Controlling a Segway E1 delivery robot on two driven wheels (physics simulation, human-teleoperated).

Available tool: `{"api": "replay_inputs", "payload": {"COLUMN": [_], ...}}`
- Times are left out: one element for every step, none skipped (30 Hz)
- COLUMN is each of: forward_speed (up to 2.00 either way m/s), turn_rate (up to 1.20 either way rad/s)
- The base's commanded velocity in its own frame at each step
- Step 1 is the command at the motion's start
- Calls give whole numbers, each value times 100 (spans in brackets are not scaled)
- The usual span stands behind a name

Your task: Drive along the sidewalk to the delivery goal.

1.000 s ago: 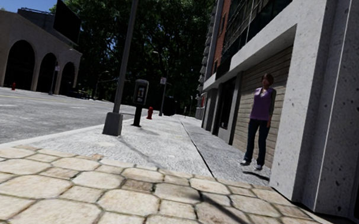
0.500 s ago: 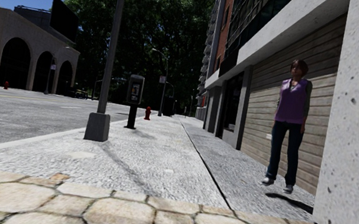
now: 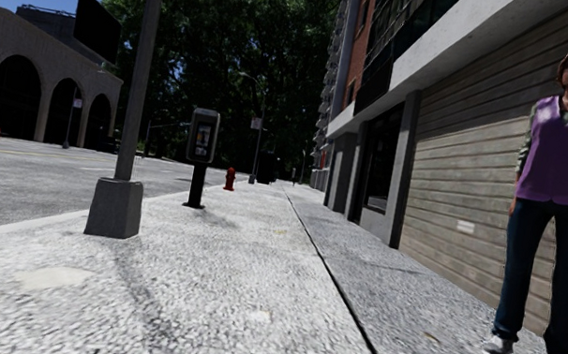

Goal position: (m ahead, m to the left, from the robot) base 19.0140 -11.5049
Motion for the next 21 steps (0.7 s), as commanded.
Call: {"api": "replay_inputs", "payload": {"forward_speed": [200, 200, 200, 200, 200, 200, 200, 200, 200, 200, 200, 200, 200, 200, 200, 200, 200, 200, 200, 200, 200], "turn_rate": [0, 0, 0, 0, 0, 0, 0, 0, 0, 0, 0, 0, 0, 0, 0, 0, 0, 0, 0, 0, 0]}}
